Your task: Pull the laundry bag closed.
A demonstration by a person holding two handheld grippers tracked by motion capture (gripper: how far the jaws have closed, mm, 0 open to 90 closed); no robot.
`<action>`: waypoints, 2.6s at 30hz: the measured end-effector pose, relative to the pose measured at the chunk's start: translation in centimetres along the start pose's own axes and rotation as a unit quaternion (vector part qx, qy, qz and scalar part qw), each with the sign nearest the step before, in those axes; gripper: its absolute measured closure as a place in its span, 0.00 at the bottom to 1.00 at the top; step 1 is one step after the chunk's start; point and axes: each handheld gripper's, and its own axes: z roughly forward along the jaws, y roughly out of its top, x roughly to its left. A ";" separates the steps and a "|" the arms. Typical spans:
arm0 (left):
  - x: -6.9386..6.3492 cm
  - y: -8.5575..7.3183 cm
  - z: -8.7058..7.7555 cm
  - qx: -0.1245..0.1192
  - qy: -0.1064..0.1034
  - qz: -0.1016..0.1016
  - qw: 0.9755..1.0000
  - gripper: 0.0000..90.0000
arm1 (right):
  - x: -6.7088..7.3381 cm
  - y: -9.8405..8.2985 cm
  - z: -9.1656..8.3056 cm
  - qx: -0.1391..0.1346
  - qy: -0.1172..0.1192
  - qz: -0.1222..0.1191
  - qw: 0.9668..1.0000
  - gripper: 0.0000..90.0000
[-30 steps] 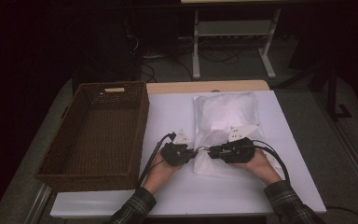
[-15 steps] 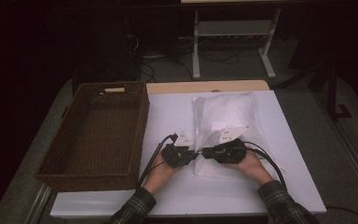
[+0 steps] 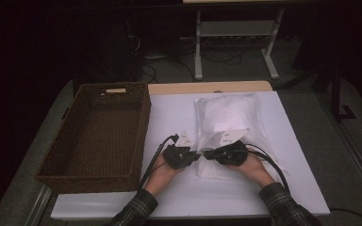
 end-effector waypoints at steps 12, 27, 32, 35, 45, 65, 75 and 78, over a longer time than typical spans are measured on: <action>0.3 -0.2 -0.4 0.006 0.003 -0.011 1.000 0.95 | -0.4 -0.4 -1.4 -0.004 -0.018 0.008 1.000 0.96; 0.6 -0.4 -0.5 0.014 0.000 -0.012 1.000 0.95 | -1.0 -2.1 -4.0 -0.014 -0.047 0.030 0.998 0.96; 0.6 -0.4 -0.5 0.015 0.000 -0.013 1.000 0.95 | -1.0 -2.7 -5.1 -0.021 -0.059 0.036 0.997 0.96; 0.7 -0.4 -0.5 0.015 -0.001 -0.015 1.000 0.95 | -1.1 -3.0 -5.5 -0.021 -0.061 0.041 0.997 0.96; 0.7 -0.4 -0.4 0.020 -0.003 -0.016 1.000 0.95 | -1.6 -4.1 -7.2 -0.025 -0.080 0.060 0.995 0.96; 0.7 -0.4 -0.2 0.030 0.000 -0.017 0.999 0.95 | -2.4 -8.0 -12.5 -0.046 -0.136 0.110 0.983 0.96; 0.7 -0.5 -0.1 0.033 0.002 -0.016 0.999 0.95 | -2.3 -9.9 -15.1 -0.051 -0.172 0.134 0.975 0.96; 0.6 -0.5 -0.1 0.033 0.001 -0.016 0.999 0.95 | -2.4 -10.5 -15.8 -0.051 -0.184 0.142 0.971 0.96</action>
